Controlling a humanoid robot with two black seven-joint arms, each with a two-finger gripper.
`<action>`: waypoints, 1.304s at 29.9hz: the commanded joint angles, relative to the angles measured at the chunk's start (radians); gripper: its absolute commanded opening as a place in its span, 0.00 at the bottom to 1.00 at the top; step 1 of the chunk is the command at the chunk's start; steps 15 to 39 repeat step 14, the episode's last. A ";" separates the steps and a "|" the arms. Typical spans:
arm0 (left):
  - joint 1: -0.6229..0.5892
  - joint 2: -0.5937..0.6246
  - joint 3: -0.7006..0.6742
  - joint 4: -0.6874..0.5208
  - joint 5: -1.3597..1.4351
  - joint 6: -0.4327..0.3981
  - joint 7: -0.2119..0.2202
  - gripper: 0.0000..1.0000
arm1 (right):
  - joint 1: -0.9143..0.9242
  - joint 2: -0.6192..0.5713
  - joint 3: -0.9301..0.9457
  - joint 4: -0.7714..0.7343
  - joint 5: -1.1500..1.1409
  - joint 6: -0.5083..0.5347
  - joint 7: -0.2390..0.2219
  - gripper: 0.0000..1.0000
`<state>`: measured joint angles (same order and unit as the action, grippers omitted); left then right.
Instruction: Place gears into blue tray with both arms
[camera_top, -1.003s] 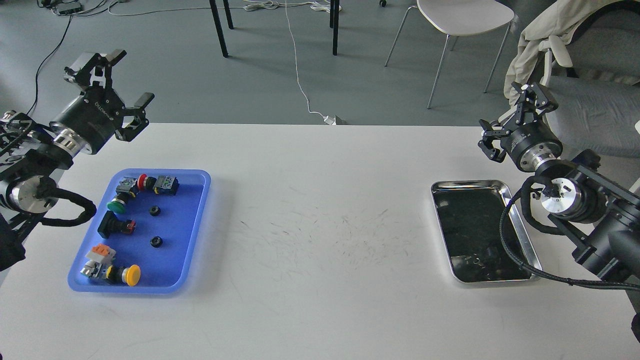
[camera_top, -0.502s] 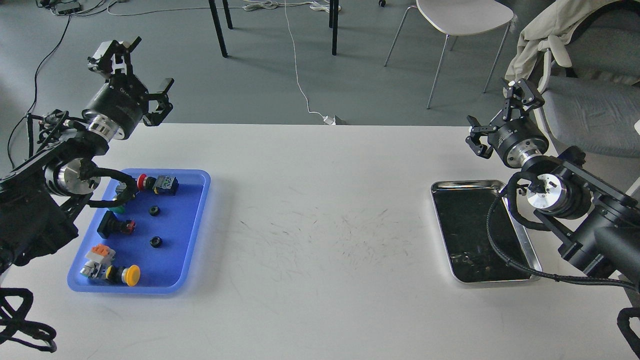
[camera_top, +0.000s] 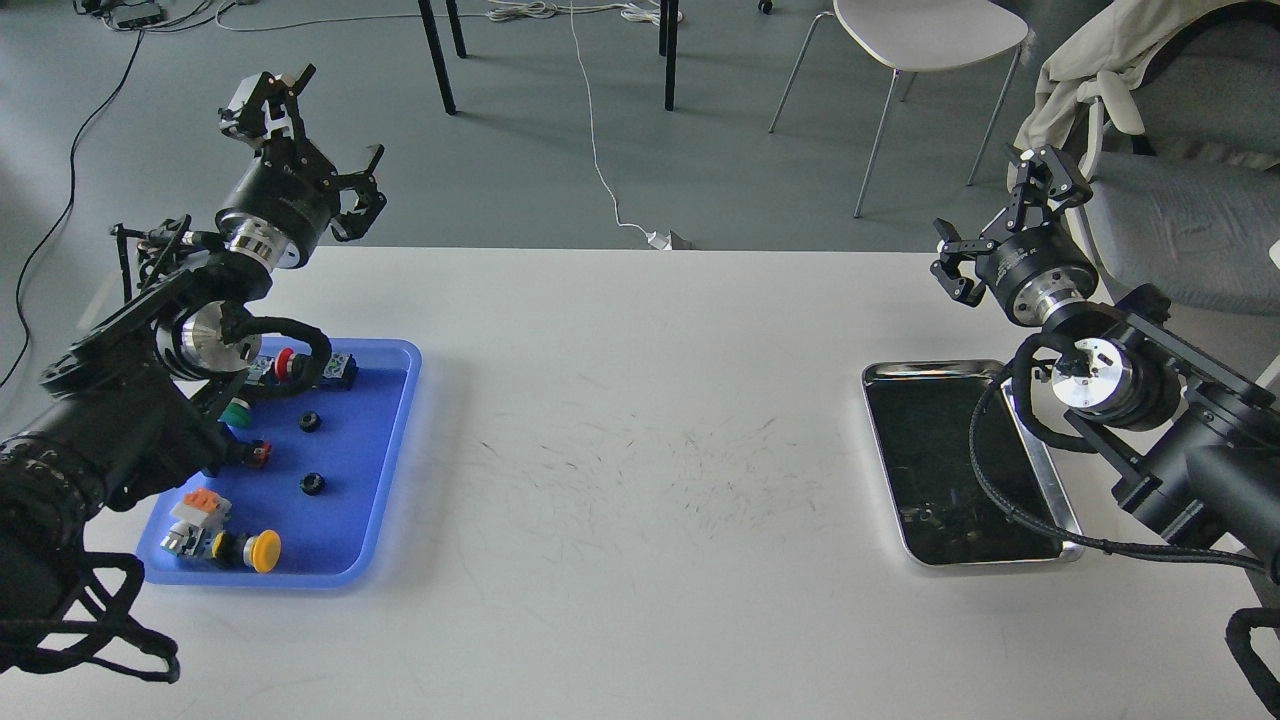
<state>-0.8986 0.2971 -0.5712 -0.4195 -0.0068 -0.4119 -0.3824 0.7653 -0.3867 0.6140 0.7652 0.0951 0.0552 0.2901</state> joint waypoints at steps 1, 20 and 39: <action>-0.002 -0.033 -0.001 0.018 -0.004 -0.001 -0.001 0.99 | 0.009 0.006 0.004 0.000 0.000 -0.001 0.001 0.99; -0.003 -0.038 0.020 0.034 -0.013 0.013 -0.004 0.99 | 0.012 0.019 0.026 0.000 0.000 0.000 0.004 0.99; -0.003 -0.038 0.020 0.034 -0.013 0.013 -0.004 0.99 | 0.012 0.019 0.026 0.000 0.000 0.000 0.004 0.99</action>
